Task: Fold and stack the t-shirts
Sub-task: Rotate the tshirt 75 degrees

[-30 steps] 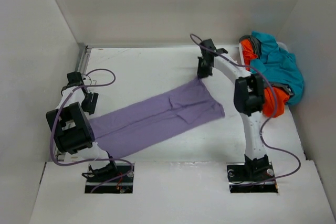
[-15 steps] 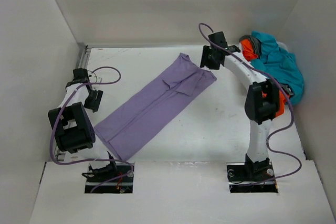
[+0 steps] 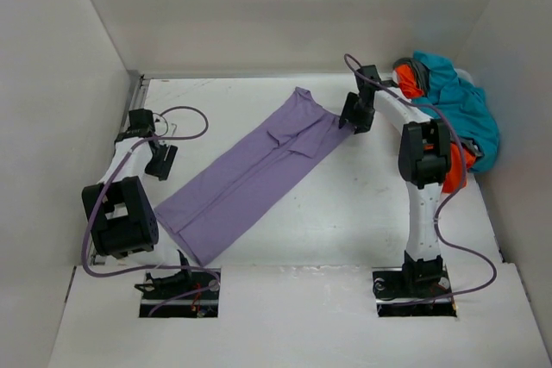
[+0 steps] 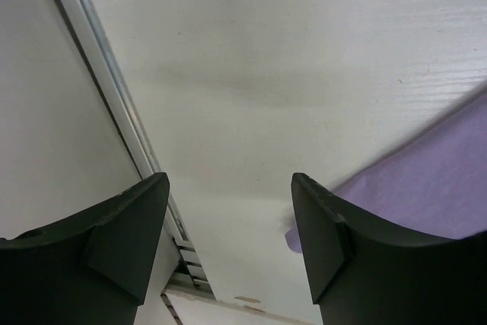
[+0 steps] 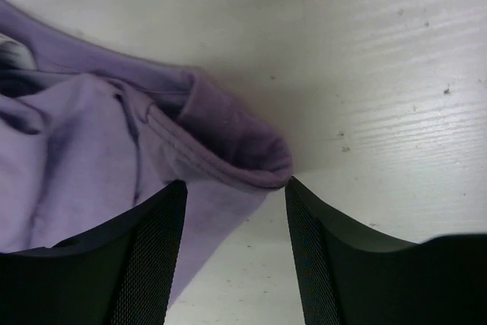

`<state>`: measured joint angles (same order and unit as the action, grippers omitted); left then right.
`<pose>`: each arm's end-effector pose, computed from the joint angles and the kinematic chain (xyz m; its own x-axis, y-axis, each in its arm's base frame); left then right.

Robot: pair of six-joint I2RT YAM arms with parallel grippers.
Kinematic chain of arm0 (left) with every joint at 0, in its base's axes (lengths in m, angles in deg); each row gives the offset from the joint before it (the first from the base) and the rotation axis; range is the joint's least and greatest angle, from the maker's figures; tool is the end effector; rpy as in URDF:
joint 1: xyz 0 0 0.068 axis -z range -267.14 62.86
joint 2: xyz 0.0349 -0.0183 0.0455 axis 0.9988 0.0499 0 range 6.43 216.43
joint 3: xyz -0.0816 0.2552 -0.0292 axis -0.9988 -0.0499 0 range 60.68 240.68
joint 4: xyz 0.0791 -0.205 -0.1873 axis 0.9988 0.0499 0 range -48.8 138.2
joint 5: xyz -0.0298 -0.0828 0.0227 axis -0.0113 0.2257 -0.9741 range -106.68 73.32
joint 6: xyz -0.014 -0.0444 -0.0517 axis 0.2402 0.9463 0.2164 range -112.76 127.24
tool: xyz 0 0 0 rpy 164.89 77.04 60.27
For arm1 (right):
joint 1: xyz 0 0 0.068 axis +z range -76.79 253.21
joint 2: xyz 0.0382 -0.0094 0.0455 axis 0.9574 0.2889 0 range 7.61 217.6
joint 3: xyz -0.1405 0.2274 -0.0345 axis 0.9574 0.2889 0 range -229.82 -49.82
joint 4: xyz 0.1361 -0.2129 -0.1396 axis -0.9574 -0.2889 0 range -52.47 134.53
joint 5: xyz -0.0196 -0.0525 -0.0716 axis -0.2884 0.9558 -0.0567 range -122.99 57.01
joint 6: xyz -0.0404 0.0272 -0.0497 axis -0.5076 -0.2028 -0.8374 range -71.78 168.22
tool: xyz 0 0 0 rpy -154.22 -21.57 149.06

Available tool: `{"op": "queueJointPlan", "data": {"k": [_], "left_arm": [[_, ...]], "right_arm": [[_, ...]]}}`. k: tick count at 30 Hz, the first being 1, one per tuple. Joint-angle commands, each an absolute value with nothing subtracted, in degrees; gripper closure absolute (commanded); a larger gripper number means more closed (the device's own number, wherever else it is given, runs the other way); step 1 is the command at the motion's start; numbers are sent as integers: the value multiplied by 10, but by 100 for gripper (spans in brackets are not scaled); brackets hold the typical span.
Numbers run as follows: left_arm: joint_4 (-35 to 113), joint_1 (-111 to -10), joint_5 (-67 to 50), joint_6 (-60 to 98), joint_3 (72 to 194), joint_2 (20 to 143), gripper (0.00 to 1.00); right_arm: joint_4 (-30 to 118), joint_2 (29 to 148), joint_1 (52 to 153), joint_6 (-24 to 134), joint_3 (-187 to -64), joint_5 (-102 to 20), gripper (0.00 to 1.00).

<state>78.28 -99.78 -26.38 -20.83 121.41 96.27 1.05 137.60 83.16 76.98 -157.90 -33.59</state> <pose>0.3297 0.0838 0.1745 -0.9205 0.2690 -0.2835 0.1713 0.9298 0.3259 0.5105 0.0901 0.1478 -0.8703 0.3357 -0.3604 0.2756 0.9384 0.2086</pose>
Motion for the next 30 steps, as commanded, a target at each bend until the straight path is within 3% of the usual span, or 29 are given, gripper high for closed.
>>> {"op": "queueJointPlan", "data": {"k": [1,4,5,7,8,10,16,19,22,25,27,30], "left_arm": [[785,-988,-264,-201,1211,926,36],[780,-980,-263,-198,1198,921,36],[779,-978,-260,-198,1194,919,36],[779,-976,-256,-196,1188,912,35],[779,-976,-253,-195,1185,908,35],[783,-976,-249,-194,1184,901,35],[805,-969,-242,-191,1193,886,35],[823,-939,-235,-189,1201,887,34],[836,-908,-217,-182,1215,906,34],[844,-889,-207,-164,1240,939,34],[855,-882,-202,-148,1260,961,35],[864,-885,-186,-135,1270,970,36]], "right_arm": [[-53,1388,836,776,-1654,-347,41],[-69,1406,838,785,-1686,-341,49],[-75,1415,839,790,-1703,-340,59],[-94,1434,839,794,-1740,-332,87],[-100,1441,839,794,-1752,-331,94],[-108,1460,839,792,-1781,-342,99],[-100,1556,841,795,-1947,-348,100],[-38,1611,841,800,-2058,-339,96],[86,1619,839,822,-2063,-346,88],[167,1598,830,814,-2044,-359,61],[175,1548,820,800,-1993,-365,48],[199,1378,807,800,-1764,-354,39]]}}
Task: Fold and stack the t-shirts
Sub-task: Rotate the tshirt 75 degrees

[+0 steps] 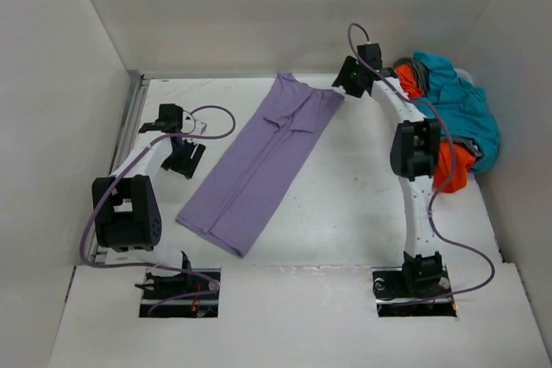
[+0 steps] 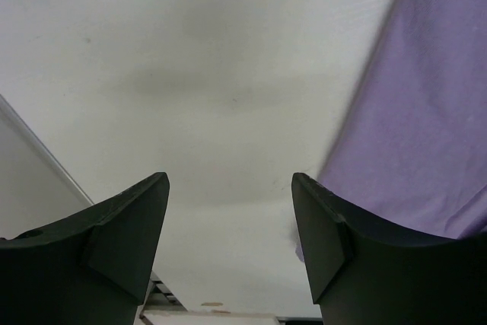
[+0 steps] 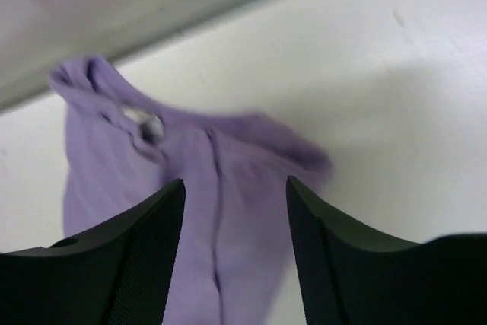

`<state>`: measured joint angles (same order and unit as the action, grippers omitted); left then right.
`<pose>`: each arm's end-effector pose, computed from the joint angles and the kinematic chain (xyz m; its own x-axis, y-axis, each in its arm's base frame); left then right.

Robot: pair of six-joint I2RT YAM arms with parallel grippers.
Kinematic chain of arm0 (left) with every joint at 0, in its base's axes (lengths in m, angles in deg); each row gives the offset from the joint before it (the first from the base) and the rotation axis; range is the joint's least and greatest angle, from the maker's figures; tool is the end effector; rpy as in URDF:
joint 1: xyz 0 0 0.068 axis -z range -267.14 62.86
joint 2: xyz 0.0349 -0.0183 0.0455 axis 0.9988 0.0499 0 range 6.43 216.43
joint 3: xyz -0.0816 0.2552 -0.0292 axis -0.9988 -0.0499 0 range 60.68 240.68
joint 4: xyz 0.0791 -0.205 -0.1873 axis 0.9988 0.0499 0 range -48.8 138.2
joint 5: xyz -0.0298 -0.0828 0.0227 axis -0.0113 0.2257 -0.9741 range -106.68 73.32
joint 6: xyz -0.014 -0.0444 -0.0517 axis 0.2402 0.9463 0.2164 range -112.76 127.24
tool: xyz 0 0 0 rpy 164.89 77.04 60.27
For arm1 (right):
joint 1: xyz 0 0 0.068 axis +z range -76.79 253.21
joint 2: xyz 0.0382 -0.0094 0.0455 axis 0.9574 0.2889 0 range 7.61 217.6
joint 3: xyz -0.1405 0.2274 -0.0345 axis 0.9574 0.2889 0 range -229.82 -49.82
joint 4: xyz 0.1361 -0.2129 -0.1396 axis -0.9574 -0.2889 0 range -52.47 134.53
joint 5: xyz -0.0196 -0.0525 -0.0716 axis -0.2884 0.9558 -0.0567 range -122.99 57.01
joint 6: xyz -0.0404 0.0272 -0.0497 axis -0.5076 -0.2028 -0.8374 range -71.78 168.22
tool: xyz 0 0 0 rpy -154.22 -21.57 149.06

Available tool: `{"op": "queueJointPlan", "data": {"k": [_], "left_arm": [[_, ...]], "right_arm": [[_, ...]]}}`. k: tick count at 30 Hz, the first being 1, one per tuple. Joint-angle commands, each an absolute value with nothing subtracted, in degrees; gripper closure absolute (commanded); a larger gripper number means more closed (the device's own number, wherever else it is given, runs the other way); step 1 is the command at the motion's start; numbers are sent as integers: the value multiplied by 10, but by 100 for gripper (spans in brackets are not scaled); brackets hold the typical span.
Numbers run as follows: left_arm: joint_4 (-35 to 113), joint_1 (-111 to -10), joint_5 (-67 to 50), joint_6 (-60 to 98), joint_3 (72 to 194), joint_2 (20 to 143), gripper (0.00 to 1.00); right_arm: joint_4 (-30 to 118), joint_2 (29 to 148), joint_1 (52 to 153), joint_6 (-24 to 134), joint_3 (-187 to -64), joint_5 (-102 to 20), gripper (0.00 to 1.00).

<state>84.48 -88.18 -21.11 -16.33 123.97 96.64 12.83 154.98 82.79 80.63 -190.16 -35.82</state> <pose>0.3363 0.0106 0.1808 -0.8800 0.3828 -0.2812 0.3357 0.9201 0.2019 0.6114 0.1059 0.1983 -0.6304 0.4364 -0.6420 0.1583 0.8819 0.4441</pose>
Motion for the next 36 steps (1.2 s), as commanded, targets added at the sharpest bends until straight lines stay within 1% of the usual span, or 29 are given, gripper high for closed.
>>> {"op": "queueJointPlan", "data": {"k": [1,2,4,7,11,14,17,20,21,25,30,36], "left_arm": [[863,-889,-184,-132,1269,968,36],[860,-892,-182,-127,1264,963,36],[853,-901,-176,-124,1253,951,36],[840,-913,-169,-108,1235,927,36],[837,-921,-159,-97,1224,894,35],[829,-936,-157,-89,1208,860,35],[820,-952,-152,-81,1184,818,33],[819,-962,-144,-73,1167,782,33],[822,-966,-141,-69,1162,765,33],[829,-989,-123,-52,1151,709,31],[859,-1002,-75,-32,1158,657,31],[894,-1017,-52,-35,1148,564,30]], "right_arm": [[214,1326,808,797,-1693,-346,38],[238,1259,810,794,-1604,-334,37],[275,1160,821,790,-1472,-314,36],[326,1002,892,811,-1257,-279,35],[362,880,1010,902,-1074,-246,35],[380,833,1100,1002,-982,-226,37],[392,830,1188,1071,-948,-216,38],[395,845,1268,1123,-940,-197,38],[400,860,1305,1150,-944,-190,39],[442,923,1391,1222,-963,-184,41],[480,1025,1455,1328,-988,-165,45],[502,1129,1502,1407,-1040,-161,45]]}}
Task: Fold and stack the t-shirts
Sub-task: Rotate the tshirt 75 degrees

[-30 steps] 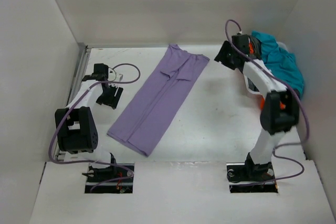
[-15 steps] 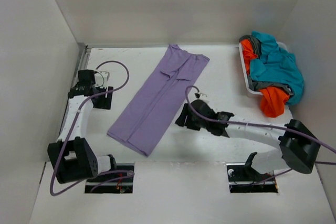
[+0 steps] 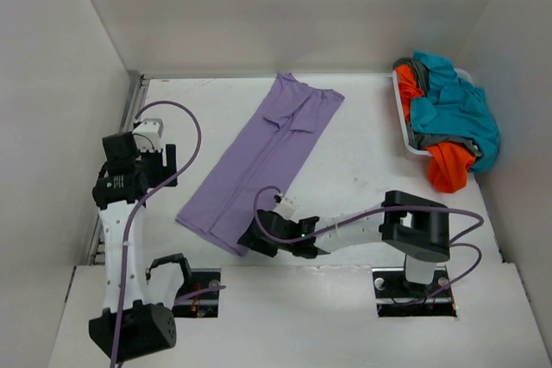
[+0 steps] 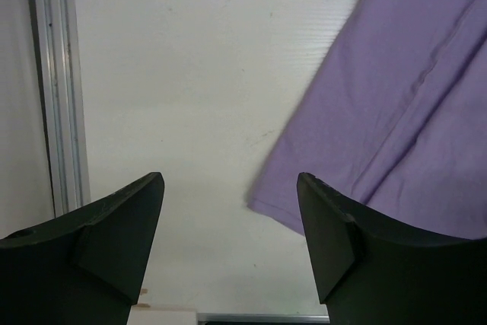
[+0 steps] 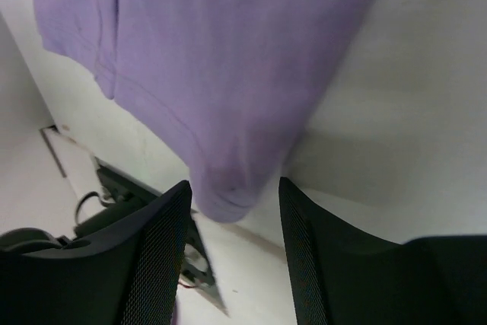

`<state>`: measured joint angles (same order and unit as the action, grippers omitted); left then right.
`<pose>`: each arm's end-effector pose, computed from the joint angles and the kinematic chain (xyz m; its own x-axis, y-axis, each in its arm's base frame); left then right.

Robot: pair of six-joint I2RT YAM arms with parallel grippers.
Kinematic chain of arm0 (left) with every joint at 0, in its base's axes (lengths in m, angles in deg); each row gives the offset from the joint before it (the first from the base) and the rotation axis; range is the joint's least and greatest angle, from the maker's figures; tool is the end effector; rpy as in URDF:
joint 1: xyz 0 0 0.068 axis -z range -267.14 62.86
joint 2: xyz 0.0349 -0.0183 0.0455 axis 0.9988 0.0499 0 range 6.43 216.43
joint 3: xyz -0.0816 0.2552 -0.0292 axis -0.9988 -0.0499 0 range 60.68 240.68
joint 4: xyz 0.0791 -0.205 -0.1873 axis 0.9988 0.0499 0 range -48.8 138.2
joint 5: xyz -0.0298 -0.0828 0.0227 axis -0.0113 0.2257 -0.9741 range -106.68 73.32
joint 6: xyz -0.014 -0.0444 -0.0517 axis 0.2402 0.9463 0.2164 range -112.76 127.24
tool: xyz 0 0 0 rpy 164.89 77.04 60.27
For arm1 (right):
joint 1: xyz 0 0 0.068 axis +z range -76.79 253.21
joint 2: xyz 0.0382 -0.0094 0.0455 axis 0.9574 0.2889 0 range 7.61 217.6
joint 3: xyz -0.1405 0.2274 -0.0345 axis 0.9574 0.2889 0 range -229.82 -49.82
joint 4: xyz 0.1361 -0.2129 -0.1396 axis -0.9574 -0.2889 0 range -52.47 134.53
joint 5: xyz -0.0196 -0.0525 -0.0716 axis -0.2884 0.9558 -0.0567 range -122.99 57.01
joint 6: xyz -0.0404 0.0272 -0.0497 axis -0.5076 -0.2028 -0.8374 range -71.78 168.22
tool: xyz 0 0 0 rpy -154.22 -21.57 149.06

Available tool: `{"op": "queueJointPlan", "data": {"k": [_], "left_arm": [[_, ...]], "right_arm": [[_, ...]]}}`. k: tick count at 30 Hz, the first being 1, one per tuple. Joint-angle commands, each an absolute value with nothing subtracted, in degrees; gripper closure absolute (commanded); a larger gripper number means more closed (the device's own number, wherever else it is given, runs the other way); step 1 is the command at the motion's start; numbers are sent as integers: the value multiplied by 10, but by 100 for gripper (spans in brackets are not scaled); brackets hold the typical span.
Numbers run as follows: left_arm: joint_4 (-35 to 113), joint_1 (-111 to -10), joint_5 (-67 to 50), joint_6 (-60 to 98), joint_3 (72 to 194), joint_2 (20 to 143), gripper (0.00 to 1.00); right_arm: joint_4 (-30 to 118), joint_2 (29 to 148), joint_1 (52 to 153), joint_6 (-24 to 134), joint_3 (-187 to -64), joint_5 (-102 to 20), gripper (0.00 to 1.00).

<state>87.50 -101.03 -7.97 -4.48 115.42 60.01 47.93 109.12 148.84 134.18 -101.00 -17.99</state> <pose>0.2249 0.0469 0.2965 -0.7010 0.0335 -0.7123 0.0091 0.9992 0.0381 0.1088 0.3653 0.1023 -0.9024 0.3600 -0.2369 0.1180 0.7350 0.6677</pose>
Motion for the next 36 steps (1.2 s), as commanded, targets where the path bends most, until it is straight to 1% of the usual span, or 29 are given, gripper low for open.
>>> {"op": "queueJointPlan", "data": {"k": [1,4,6,7,9,10,11,13,16,20,24,29,33,36], "left_arm": [[898,-1016,-52,-37,1146,558,30],[912,-1016,-55,-47,1140,549,30],[919,-1019,-58,-56,1135,541,31],[922,-1021,-59,-61,1132,535,31],[924,-1020,-59,-74,1128,524,31],[924,-1019,-60,-83,1126,519,31],[924,-1015,-60,-93,1125,514,31],[924,-999,-52,-116,1125,510,31],[920,-939,-42,-182,1132,513,31],[908,-819,-49,-312,1133,505,31],[923,-655,-75,-463,1102,477,30],[977,-446,-142,-622,997,412,31],[998,-320,-148,-640,946,373,27],[1014,-267,-130,-632,935,392,29]], "right_arm": [[504,1138,1504,1416,-1046,-161,45],[512,1162,1505,1431,-1059,-168,47],[516,1172,1508,1449,-1057,-173,53],[518,1174,1510,1464,-1050,-173,61],[534,1172,1512,1495,-1027,-169,82],[544,1169,1512,1510,-1011,-166,88],[552,1163,1512,1524,-993,-165,93],[568,1146,1512,1542,-953,-159,99],[576,1094,1516,1560,-885,-140,100],[576,1018,1538,1559,-805,-133,100],[568,947,1565,1549,-750,-137,100],[544,875,1591,1547,-707,-138,99],[489,835,1607,1547,-703,-133,99],[479,824,1608,1547,-700,-134,97]]}}
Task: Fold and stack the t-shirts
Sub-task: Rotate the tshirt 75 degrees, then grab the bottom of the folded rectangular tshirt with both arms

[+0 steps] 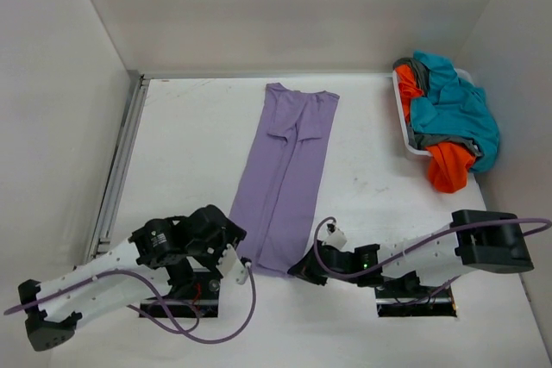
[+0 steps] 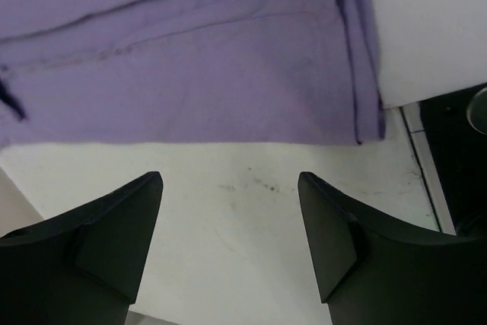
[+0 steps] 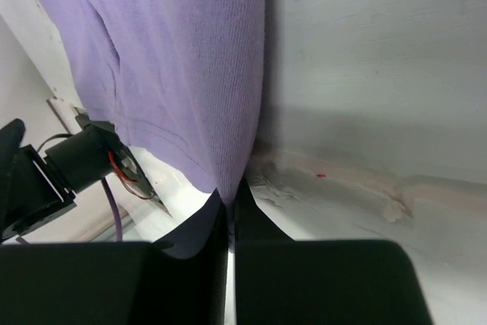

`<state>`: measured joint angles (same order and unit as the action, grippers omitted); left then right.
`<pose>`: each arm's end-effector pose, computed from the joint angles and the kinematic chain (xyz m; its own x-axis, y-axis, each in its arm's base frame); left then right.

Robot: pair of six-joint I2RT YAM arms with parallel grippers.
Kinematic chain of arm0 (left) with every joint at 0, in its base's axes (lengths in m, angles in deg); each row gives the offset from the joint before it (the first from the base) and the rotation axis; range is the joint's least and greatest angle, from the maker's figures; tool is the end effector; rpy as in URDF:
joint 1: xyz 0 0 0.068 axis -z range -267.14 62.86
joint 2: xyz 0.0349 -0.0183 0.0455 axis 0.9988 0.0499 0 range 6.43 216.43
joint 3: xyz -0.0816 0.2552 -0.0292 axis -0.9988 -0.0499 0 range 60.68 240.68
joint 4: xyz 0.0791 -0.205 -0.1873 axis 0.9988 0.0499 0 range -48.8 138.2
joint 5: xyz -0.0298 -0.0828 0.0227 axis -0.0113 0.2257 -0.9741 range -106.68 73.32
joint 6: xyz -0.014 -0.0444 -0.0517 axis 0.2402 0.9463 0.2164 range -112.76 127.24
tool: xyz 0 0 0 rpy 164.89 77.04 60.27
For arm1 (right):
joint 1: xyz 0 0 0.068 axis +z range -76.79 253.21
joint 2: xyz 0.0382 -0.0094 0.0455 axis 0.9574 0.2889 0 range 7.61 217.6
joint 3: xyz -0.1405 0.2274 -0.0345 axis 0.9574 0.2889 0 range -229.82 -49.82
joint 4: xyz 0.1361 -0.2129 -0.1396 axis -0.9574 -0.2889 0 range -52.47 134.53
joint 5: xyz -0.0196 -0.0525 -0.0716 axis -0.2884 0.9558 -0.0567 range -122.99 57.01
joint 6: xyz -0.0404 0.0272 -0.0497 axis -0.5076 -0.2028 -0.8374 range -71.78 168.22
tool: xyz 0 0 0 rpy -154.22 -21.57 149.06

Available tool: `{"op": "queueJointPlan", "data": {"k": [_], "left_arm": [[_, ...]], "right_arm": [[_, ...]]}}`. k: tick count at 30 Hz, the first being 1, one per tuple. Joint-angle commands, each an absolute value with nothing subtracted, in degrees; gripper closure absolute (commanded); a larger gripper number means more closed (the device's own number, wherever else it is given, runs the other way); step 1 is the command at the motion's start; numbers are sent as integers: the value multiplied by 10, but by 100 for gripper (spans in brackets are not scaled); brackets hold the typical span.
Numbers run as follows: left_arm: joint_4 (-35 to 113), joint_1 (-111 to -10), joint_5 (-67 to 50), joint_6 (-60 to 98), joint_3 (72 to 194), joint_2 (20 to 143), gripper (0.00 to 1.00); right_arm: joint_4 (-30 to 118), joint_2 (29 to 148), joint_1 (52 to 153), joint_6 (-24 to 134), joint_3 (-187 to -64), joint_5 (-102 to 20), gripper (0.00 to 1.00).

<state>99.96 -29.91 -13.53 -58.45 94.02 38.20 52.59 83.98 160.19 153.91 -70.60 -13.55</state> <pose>0.0739 -0.1204 0.2084 0.5926 0.7607 -0.2651 0.7669 -0.4320 0.4747 0.0320 0.2475 0.0807 -0.8847 0.4631 -0.0539 0.2888 0.6352 0.7163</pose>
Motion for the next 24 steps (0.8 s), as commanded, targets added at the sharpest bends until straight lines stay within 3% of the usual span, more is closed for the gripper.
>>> {"op": "queueJointPlan", "data": {"k": [1,9,18,24], "left_arm": [[1017,-258,-122,-636,929,399,31],[1011,-214,-104,-771,884,462,35],[992,-212,-93,-822,854,534,42],[923,-206,-75,-785,819,529,66]], "right_arm": [[480,821,1608,1547,-700,-134,97],[480,804,1595,1525,-701,-137,95],[481,791,1578,1525,-699,-137,94],[482,798,1579,1530,-705,-140,93]]}}
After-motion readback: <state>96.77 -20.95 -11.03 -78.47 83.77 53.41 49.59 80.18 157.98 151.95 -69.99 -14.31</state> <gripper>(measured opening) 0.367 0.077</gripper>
